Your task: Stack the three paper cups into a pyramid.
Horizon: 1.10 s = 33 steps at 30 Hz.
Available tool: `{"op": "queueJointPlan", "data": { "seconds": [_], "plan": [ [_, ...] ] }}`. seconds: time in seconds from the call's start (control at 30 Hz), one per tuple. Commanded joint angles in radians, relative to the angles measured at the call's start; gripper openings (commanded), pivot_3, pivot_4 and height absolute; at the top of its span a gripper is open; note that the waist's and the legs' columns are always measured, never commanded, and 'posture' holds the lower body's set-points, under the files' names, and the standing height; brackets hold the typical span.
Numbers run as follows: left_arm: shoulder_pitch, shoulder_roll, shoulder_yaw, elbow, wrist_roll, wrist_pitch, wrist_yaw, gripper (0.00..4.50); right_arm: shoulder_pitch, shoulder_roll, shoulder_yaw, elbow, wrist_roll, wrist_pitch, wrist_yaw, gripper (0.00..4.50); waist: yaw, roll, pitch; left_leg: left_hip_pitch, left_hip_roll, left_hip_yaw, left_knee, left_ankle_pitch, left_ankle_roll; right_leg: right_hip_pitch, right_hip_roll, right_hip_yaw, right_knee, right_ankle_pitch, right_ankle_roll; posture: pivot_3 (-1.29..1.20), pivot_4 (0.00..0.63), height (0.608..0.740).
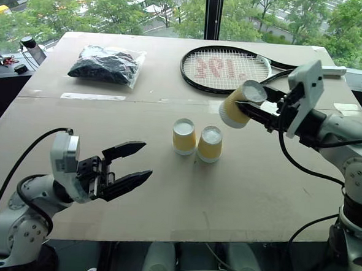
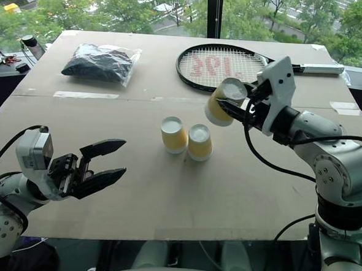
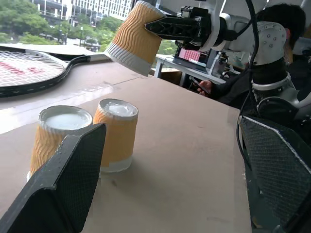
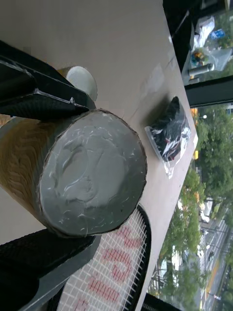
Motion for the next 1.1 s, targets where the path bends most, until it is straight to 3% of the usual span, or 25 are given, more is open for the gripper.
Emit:
{"op": "queueJointPlan", "data": {
  "seconds": [0.03, 0.4, 0.77, 0.8, 0.83, 0.9, 1.1],
  "plan": [
    [0.068, -0.020, 0.085, 0.010, 0.025, -0.067, -0.014, 4.50, -0.118, 0.014, 0.109, 0.038, 0.013, 0.023, 0.063, 2.31, 0.000, 0.000, 0.000, 0.000, 0.000, 0.000, 0.000, 0.000, 0.000, 0.000, 0.000, -0.001, 0.000, 0.000, 0.000, 0.00, 0.150, 0.740],
    [0.242, -0.099, 0.146, -0.061, 0.030, -0.160, -0.012, 4.50, -0.227, 0.053, 0.252, 0.159, -0.049, -0.012, 0.122, 2.31, -0.002, 0.000, 0.000, -0.001, 0.000, 0.000, 0.000, 0.000, 0.000, 0.000, -0.001, -0.003, 0.000, 0.000, 0.000, 0.00, 0.150, 0.740],
    [0.273, -0.104, 0.180, -0.038, 0.026, -0.206, -0.035, 4.50, -0.226, 0.074, 0.327, 0.244, -0.166, -0.100, 0.181, 2.31, -0.004, 0.000, 0.000, -0.001, 0.000, 0.000, 0.000, 0.000, 0.000, 0.000, -0.001, -0.005, 0.000, 0.000, 0.000, 0.00, 0.150, 0.740],
    [0.272, -0.104, 0.180, -0.037, 0.025, -0.207, -0.036, 4.50, -0.225, 0.067, 0.336, 0.242, -0.176, -0.104, 0.192, 3.32, -0.004, 0.000, 0.000, -0.001, 0.000, 0.000, 0.000, 0.000, 0.000, 0.000, -0.001, -0.005, 0.000, 0.000, 0.000, 0.00, 0.150, 0.740],
    [0.271, -0.104, 0.180, -0.035, 0.023, -0.209, -0.038, 4.50, -0.223, 0.059, 0.345, 0.240, -0.186, -0.111, 0.203, 3.49, -0.004, 0.000, 0.000, -0.001, 0.000, 0.000, 0.000, 0.000, 0.000, 0.000, -0.001, -0.005, 0.000, 0.000, 0.000, 0.00, 0.150, 0.740],
    [0.269, -0.104, 0.178, -0.034, 0.019, -0.211, -0.040, 4.50, -0.221, 0.048, 0.352, 0.238, -0.201, -0.122, 0.217, 4.48, -0.004, 0.000, 0.000, -0.001, 0.000, 0.000, 0.000, 0.000, 0.000, 0.000, -0.001, -0.005, 0.000, 0.000, 0.000, 0.00, 0.150, 0.740],
    [0.235, -0.079, 0.181, -0.005, -0.007, -0.187, -0.058, 4.50, -0.222, 0.036, 0.321, 0.213, -0.217, -0.132, 0.223, 4.48, -0.004, 0.000, 0.000, -0.001, 0.000, -0.001, 0.000, 0.000, 0.000, 0.000, -0.001, -0.005, 0.000, 0.000, 0.000, 0.00, 0.150, 0.740]
  ]
}}
